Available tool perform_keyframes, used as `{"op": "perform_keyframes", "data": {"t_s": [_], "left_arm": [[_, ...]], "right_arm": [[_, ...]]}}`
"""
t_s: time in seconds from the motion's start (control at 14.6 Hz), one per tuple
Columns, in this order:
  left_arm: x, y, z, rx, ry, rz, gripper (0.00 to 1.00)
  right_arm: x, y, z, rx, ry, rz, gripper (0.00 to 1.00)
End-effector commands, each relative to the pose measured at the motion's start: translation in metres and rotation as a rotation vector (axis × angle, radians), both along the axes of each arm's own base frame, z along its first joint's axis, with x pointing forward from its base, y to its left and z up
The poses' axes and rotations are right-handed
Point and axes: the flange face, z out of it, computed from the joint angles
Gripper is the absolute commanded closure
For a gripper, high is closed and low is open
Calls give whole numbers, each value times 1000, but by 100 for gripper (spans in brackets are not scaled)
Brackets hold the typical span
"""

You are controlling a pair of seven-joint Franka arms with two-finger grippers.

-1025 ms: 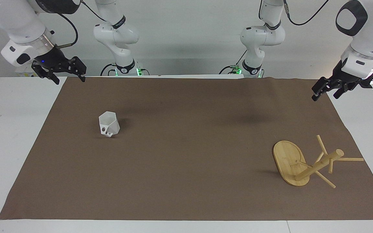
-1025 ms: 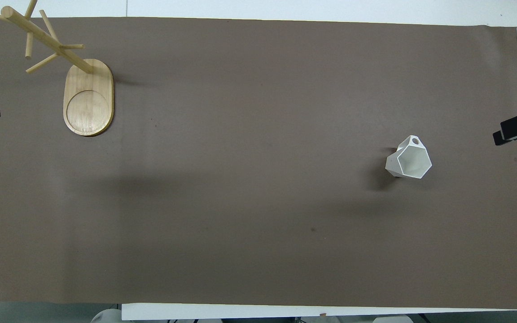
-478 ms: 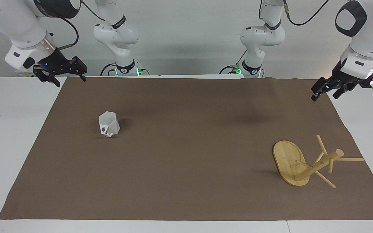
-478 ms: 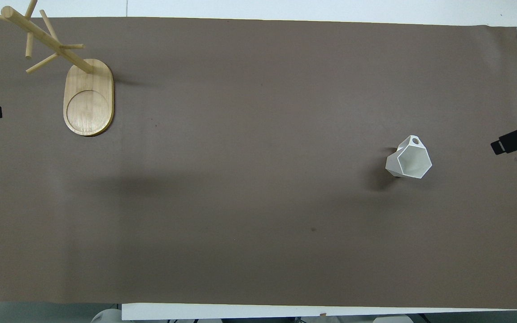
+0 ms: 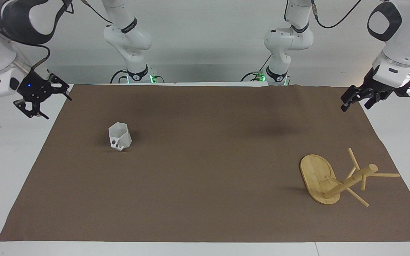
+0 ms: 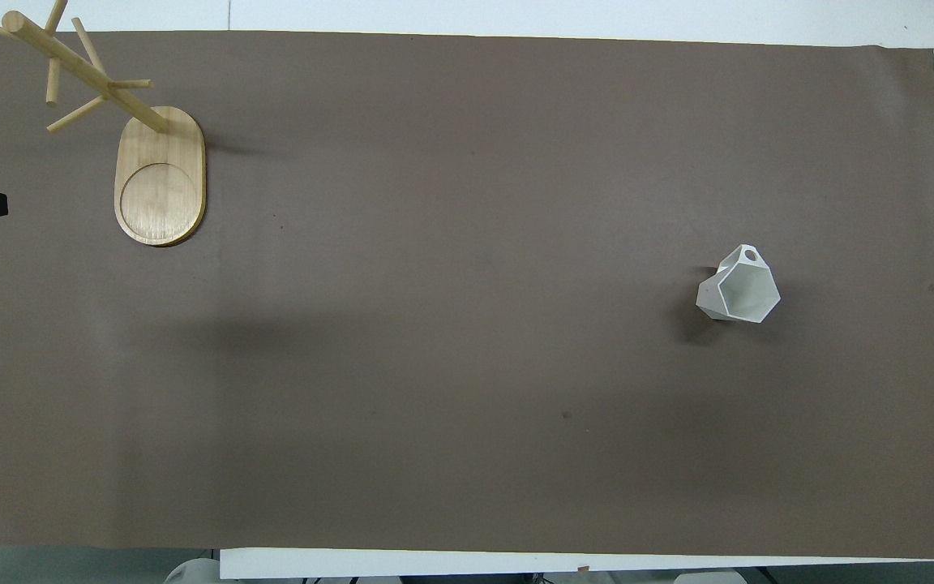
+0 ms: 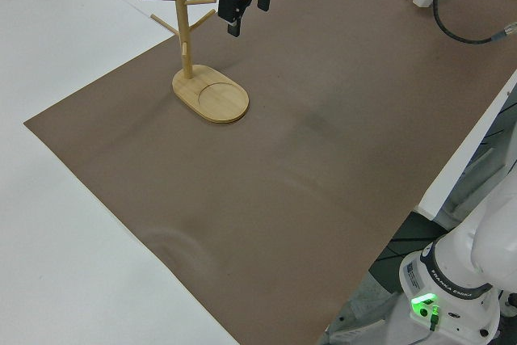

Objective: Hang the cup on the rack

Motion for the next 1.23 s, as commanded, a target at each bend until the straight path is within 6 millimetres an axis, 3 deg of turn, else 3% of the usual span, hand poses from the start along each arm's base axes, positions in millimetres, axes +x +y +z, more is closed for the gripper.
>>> {"op": "perform_keyframes", "data": {"t_s": [0.0,0.14,0.27,0.48,0.68,0.96,1.16], "left_arm": [[-5,-4,-3,12,0,-8,0],[-5,-5,-3,10,0,-9,0],[-5,-5,-2,12,-2,-11,0],[-5,-5,-2,11,-3,-13,0],[-5,-5,-2,12,-2,-14,0],[-5,-6,-2,12,-2,-12,0],[-5,-6,-2,12,-3,-14,0]], "right_arm": [[-4,-48,-60,165,-65,68,0],[-32,-80,-135,376,-116,61,0],[-58,-84,-206,577,-202,91,0],[-84,-44,-261,784,-378,203,0],[-94,6,-278,882,-498,330,0],[-89,32,-281,919,-543,332,0],[-86,29,-284,879,-562,329,0]]}}
